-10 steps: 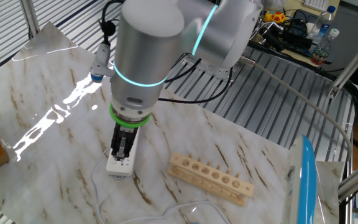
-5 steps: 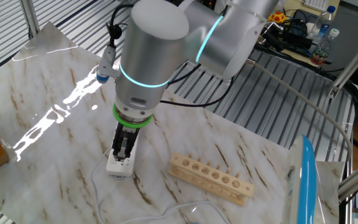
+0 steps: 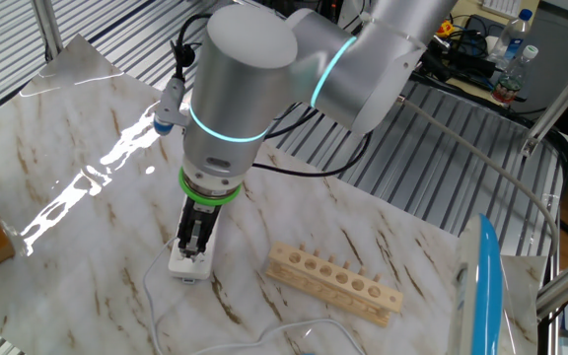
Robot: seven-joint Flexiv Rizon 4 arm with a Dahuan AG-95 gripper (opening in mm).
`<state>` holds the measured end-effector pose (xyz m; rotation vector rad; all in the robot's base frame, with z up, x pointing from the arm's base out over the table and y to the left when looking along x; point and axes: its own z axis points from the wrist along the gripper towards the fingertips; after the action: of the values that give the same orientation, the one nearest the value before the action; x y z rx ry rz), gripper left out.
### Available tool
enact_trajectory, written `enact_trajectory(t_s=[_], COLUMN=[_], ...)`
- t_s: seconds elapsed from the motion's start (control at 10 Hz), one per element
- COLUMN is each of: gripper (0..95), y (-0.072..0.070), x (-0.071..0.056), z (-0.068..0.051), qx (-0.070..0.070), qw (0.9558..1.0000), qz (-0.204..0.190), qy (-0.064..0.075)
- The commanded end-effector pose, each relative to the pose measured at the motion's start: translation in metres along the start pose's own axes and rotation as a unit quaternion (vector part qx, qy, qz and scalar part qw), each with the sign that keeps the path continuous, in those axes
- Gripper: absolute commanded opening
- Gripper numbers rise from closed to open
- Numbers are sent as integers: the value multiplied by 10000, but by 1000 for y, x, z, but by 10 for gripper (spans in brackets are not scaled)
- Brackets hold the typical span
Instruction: Plug in the power cord of the desk lamp, turn on the socket, and light up the desk lamp
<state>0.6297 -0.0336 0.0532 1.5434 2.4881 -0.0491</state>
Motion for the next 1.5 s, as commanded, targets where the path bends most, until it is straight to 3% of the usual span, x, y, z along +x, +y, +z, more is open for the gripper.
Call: enact_trajectory(t_s=[0.1, 0.8, 1.0, 1.1, 1.3, 1.5], gripper=[0, 0, 0, 0, 0, 0], y=[-1, -2, -2, -3, -4, -2], x=[0, 1, 1, 2, 3, 5], z=[1, 7, 5, 10, 16, 8], qx=[-3, -82, -145, -186, -196, 40], qw=[10000, 10000, 9997, 9994, 9992, 9990], qz=[1, -22, 41, 43, 18, 39], qy=[-15, -39, 206, 302, 350, 437])
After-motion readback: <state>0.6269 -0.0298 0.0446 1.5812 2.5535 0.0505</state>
